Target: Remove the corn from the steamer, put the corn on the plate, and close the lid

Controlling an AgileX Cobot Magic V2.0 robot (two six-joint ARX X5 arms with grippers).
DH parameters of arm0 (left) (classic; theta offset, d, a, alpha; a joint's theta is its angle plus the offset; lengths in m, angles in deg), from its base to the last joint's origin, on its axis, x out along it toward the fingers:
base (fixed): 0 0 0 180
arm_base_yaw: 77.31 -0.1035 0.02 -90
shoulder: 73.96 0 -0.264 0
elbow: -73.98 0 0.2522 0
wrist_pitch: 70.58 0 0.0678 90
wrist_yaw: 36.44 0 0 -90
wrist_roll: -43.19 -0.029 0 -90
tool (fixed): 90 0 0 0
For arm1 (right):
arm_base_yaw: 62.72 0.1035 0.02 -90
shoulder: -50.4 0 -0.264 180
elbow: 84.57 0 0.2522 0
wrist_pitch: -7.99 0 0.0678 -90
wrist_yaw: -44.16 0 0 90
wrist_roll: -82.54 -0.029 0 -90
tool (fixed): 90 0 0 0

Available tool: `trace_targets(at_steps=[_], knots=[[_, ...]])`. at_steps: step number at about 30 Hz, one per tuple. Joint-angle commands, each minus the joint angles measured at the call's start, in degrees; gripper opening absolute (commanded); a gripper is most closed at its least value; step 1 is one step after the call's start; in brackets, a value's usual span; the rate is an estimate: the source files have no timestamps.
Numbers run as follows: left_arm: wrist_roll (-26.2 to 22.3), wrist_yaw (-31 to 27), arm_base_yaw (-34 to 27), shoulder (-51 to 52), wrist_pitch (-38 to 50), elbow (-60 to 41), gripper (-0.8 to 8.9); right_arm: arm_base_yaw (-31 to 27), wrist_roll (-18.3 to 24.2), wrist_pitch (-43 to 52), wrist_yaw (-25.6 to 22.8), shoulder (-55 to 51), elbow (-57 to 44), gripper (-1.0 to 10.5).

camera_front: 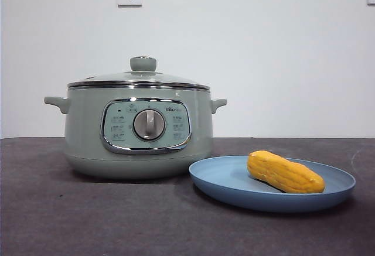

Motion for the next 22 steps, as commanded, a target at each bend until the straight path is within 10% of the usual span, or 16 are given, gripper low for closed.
trace_targets(at_steps=[1,22], knots=[[0.55,-0.17,-0.2,0.15,0.26,-0.81,-0.04,-0.04,-0.76,-0.46,-0.13,-0.24,-0.76,0.0],[0.55,-0.17,-0.2,0.15,0.26,-0.81,-0.04,-0.04,-2.8,-0.22,-0.13,-0.22,-0.74,0.0]])
